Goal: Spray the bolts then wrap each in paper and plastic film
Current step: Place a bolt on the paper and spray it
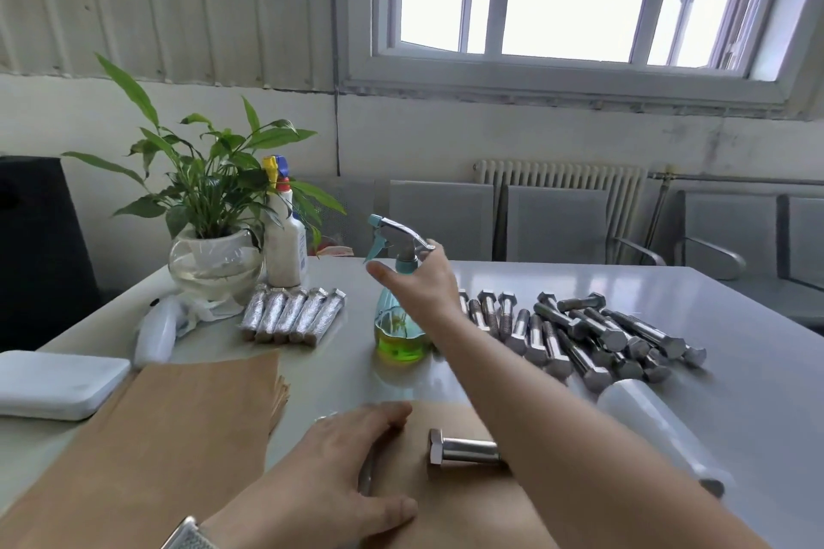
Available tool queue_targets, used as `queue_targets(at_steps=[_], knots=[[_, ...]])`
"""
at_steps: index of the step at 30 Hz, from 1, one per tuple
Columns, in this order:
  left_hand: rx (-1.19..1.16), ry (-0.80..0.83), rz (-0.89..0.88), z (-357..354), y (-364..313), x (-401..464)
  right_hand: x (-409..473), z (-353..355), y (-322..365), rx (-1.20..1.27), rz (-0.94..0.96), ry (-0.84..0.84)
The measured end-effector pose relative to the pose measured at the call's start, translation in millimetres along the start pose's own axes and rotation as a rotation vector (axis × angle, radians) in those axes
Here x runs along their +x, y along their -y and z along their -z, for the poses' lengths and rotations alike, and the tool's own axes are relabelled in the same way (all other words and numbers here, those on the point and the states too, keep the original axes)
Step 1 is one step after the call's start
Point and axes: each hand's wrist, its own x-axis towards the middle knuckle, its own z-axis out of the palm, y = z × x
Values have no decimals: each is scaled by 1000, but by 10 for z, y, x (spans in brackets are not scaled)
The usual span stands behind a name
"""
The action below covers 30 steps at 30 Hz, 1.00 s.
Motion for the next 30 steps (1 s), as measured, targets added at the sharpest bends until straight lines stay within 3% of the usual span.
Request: queue_targets(at_steps=[5, 10, 14, 17, 22, 25, 30], knots=[[45, 5, 2, 3, 12, -1, 161, -211, 31, 131, -103, -32], [33, 18, 15, 9, 10, -3, 255, -12, -11, 137, 37, 95], [24, 10, 16, 3, 16, -14, 166, 143, 89, 302, 94, 212], [25, -19, -3, -7, 20, -21, 45, 485, 332, 436, 169, 216], [65, -35, -56, -23, 41, -1, -296, 1333, 681, 754, 239, 409], [75, -23, -61, -37, 66, 13, -559, 1744, 676, 679, 171, 463], [52, -23, -67, -59, 111, 10, -1056, 2128, 401, 407, -96, 669]])
